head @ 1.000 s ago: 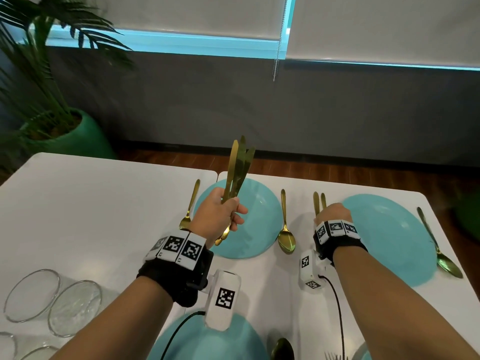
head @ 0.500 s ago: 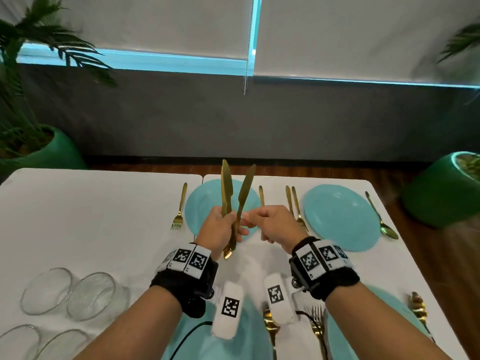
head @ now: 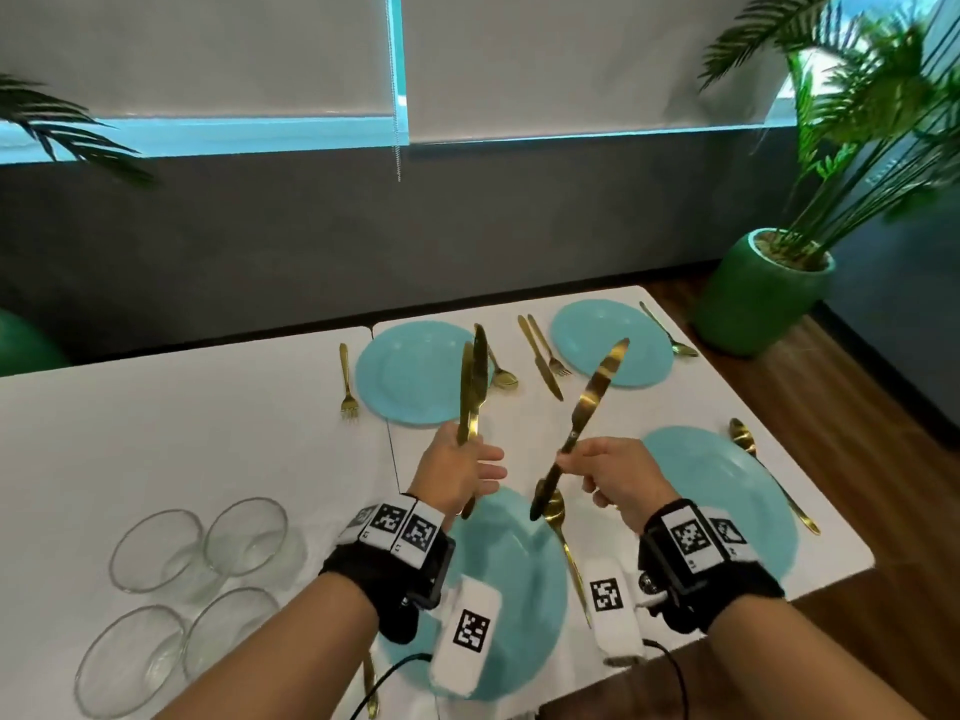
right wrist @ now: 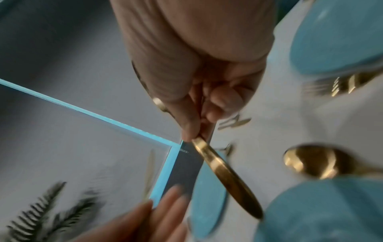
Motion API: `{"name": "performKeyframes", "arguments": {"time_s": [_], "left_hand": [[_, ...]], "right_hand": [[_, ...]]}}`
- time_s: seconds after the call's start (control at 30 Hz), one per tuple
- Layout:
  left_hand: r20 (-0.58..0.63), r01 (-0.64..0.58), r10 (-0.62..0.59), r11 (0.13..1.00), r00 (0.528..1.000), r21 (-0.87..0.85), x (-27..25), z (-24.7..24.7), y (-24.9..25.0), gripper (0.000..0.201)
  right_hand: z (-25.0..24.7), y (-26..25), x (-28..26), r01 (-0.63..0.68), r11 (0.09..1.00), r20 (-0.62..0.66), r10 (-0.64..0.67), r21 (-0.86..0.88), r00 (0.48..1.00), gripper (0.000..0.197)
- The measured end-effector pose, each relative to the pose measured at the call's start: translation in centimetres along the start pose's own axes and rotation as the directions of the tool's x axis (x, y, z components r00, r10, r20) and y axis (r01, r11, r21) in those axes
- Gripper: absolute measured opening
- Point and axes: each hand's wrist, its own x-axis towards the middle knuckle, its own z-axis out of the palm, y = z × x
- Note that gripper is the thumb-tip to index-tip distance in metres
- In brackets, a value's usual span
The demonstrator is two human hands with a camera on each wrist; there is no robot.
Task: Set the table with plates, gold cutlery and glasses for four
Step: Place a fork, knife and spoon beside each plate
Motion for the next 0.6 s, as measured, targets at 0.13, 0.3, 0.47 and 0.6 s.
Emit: {"name": "performKeyframes", "arguments": {"time_s": [0.13, 0.3, 0.47, 0.6], "left_hand": [[-0.035, -0.021, 0.023, 0.999, 0.999, 0.05, -0.8, -1.4, -0.4, 0.01], [-0.086, -0.034, 0.039, 0.997, 0.996, 0.067, -0.9, -1.8, -0.5, 0.013], [-0.133, -0.048, 0.064, 0.992, 0.989, 0.12, -0.7, -1.6, -0.8, 0.011], [-0.152, -0.041, 0.062, 0.99, 0.986, 0.136, -0.6, -1.5, -1.1, 0.009]], "right_hand": [[-3.3, 3.4, 0.6, -0.033, 0.794, -0.078, -0.019, -0.608, 0.997, 0.026], [-3.5, 7.9, 2.0, -0.104, 0.375, -0.095, 0.042, -0.921, 0.995, 0.042], [-3.2, 11.0, 3.9, -0.212, 0.409, -0.168, 0.14, -0.888, 0.976, 0.032], [-3.4, 11.7, 4.6, -0.263, 0.461, -0.226, 0.135, -0.847, 0.965, 0.022]]}}
